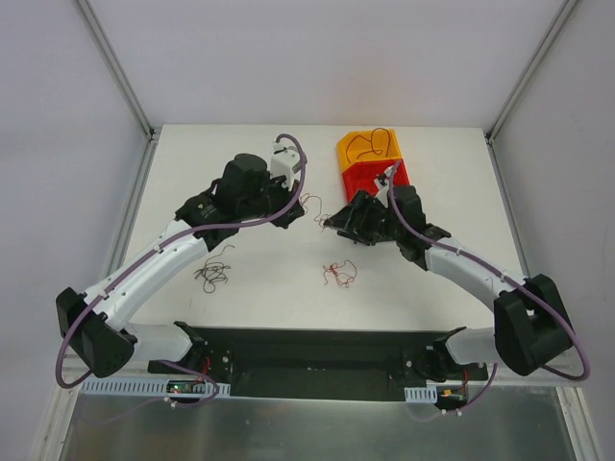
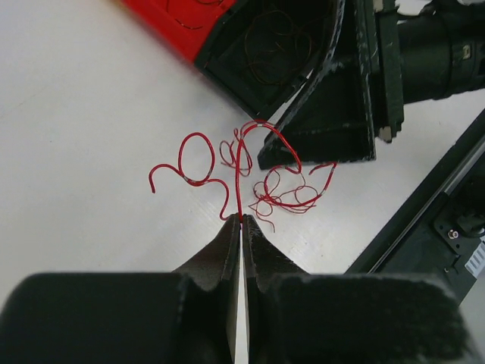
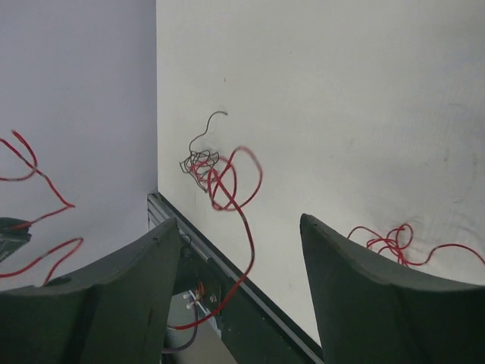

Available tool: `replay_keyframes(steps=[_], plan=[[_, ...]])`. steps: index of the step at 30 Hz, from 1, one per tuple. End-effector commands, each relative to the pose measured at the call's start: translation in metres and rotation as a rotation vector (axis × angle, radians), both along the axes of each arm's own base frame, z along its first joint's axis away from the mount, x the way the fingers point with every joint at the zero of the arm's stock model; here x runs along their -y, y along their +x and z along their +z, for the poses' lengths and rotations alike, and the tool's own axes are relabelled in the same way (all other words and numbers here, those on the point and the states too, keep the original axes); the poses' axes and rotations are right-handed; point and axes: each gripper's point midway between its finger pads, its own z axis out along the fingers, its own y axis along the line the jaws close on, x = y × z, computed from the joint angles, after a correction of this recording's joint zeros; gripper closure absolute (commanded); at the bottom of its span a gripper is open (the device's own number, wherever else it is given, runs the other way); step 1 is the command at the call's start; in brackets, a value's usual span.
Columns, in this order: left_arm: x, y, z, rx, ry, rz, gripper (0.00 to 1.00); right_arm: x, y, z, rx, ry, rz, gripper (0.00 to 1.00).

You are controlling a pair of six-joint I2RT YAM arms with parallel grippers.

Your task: Untangle the cables

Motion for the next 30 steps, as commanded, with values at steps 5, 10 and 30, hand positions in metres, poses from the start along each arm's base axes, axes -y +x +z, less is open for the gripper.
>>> replay_keyframes(steps=[5, 10, 30], plan=[[0.007, -0.011, 0.026, 0.087, -0.064, -0.059, 1.00, -0.038, -0.004, -0.008, 0.009, 0.052, 0.084, 0.54], [0.007, -0.020, 0.038, 0.152, -0.095, -0.080, 1.00, -0.022, 0.014, -0.022, 0.038, -0.103, 0.004, 0.79], [-0.025, -0.064, 0.112, 0.560, -0.373, -0.106, 1.00, 0.127, 0.011, -0.006, 0.251, -0.531, -0.481, 0.74]])
